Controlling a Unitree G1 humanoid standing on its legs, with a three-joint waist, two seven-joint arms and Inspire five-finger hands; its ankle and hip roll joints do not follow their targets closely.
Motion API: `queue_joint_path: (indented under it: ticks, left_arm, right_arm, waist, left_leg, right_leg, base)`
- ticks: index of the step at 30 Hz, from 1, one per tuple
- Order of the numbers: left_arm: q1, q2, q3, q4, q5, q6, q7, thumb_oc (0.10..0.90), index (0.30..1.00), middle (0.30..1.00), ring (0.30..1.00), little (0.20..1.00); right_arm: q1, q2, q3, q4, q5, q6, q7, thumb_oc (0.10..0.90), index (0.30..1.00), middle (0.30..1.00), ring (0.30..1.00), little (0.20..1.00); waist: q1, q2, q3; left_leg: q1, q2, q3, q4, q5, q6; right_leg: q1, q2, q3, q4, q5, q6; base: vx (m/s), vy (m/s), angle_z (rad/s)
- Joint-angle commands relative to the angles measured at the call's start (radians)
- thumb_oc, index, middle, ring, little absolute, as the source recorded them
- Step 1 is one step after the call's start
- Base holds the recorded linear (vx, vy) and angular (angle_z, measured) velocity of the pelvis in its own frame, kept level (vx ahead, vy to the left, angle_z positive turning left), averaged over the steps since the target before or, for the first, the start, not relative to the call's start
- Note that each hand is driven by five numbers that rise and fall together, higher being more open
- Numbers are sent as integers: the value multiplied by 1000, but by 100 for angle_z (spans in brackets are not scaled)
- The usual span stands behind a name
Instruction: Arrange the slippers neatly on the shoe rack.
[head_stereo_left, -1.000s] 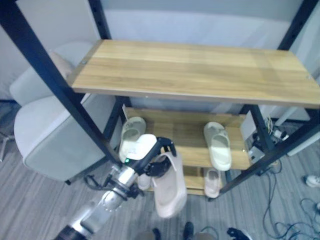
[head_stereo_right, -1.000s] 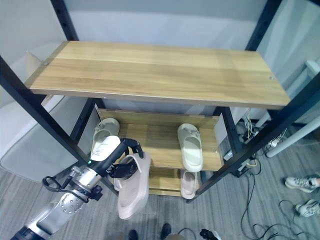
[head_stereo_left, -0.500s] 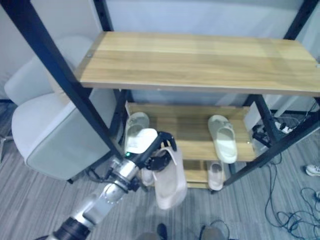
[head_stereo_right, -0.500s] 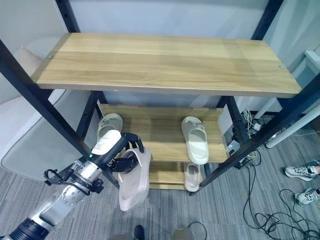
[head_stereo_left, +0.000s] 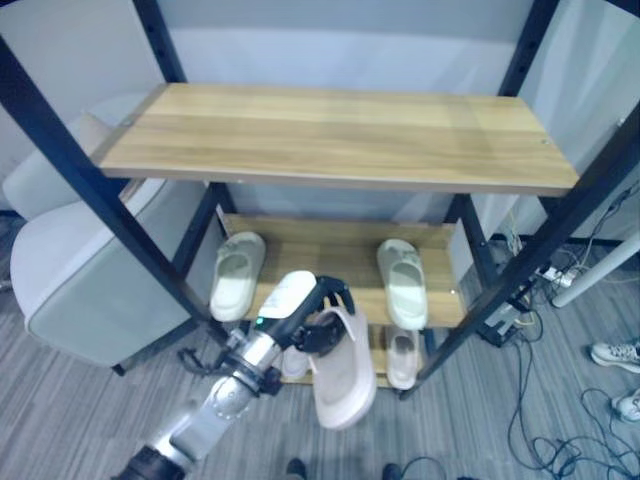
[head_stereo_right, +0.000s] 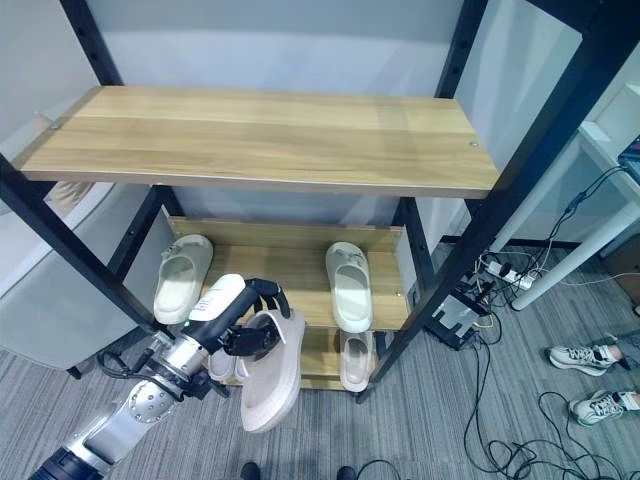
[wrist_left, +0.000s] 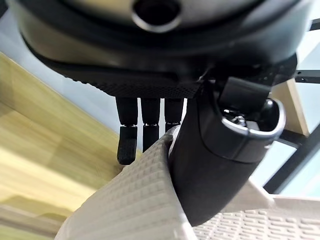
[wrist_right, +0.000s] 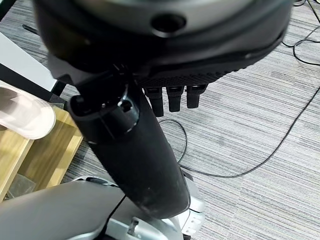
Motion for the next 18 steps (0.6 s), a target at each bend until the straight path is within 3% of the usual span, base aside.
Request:
queue_joint_path:
  ticks: [1, 12, 16, 17, 18]
  left_arm:
    - [-94, 3, -30, -87, -28, -88, 13, 400, 300, 300, 300, 300]
    - [-76, -39, -135, 71, -58, -70, -21, 400, 300, 300, 300, 300]
    - [-181, -54, -205, 153, -5, -60, 8, 400, 300, 300, 300, 300]
    - [-231, -70, -230, 192, 9, -56, 40, 400, 300, 300, 300, 300]
    - [-237, -73, -231, 198, 11, -58, 43, 400, 300, 300, 300, 300]
  right_arm:
    - [-16, -4, -44, 36, 81, -26, -23, 800, 900, 900, 900, 900]
    - [-37, -18, -9, 21, 52, -30, -39, 800, 900, 900, 900, 900]
    - [-96, -36, 26, -30, 50, -41, -55, 800, 900, 900, 900, 900]
    - [-139, -47, 53, -78, 56, -58, -70, 800, 900, 900, 900, 900]
    - [-142, -47, 51, -78, 57, -57, -71, 800, 900, 900, 900, 900]
  waist:
    - [-20, 12, -13]
    - [-23, 10, 29]
    - [-33, 5, 108]
    - [-33, -2, 161]
    - [-34, -2, 159]
  left_leg:
    - [5, -54, -34, 73, -139, 67]
    - [-14, -55, -39, 87, -139, 72]
    - [-106, -54, -38, 141, -132, 76]
    - [-206, -52, -37, 221, -132, 77]
    - [-220, -52, -37, 233, -136, 77]
  right_leg:
    - [-73, 1, 22, 200, -149, 66]
    - [-109, -1, 22, 243, -160, 62]
    - [-213, -11, 32, 323, -159, 61]
    - [-290, -20, 37, 386, -159, 57]
    - [-302, -21, 37, 395, -162, 57]
  base:
    - [46, 26, 11]
    - [-8, 11, -1]
    - [-181, 25, 5]
    - [-263, 18, 0]
    - [-223, 5, 2]
